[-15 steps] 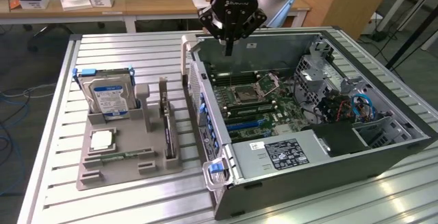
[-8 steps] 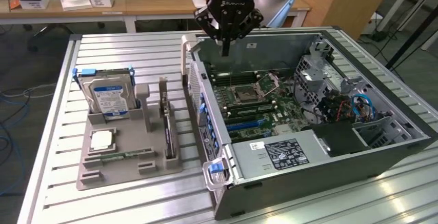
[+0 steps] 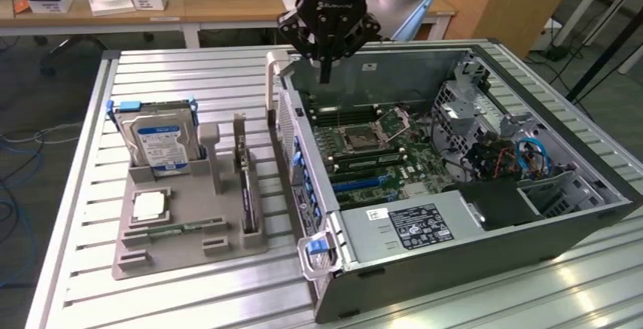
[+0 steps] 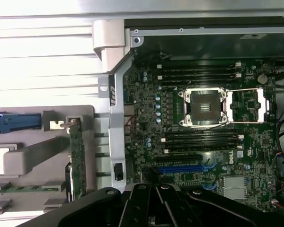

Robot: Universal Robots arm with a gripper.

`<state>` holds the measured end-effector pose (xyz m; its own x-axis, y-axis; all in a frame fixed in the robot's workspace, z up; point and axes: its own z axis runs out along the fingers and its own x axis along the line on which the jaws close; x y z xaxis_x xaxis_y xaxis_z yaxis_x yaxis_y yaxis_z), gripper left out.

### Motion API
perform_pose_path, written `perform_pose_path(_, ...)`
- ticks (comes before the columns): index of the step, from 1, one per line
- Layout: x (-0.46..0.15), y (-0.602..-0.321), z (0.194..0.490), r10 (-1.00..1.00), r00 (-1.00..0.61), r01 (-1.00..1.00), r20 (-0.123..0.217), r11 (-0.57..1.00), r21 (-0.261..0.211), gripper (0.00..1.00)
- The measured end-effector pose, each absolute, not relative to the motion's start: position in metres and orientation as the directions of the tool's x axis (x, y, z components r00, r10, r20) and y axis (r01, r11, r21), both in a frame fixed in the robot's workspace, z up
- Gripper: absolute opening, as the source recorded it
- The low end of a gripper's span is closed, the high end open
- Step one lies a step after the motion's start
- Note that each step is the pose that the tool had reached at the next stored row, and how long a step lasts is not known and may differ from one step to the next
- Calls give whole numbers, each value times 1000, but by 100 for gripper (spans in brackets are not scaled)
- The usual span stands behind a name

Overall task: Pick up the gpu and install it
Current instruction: 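Reach for the gpu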

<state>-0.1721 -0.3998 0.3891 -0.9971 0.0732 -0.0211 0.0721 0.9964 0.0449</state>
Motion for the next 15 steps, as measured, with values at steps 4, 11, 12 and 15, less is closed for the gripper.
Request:
perform_pose_path(4,-180,-401,389,73,-997,72,-21,996,45,11)
perform_pose_path(11,-190,-406,388,73,-997,72,-20,996,45,11)
perform_pose_path(12,-192,-406,388,73,-997,72,-20,996,45,11)
perform_pose_path(15,-200,-406,387,73,-997,72,-20,996,45,11)
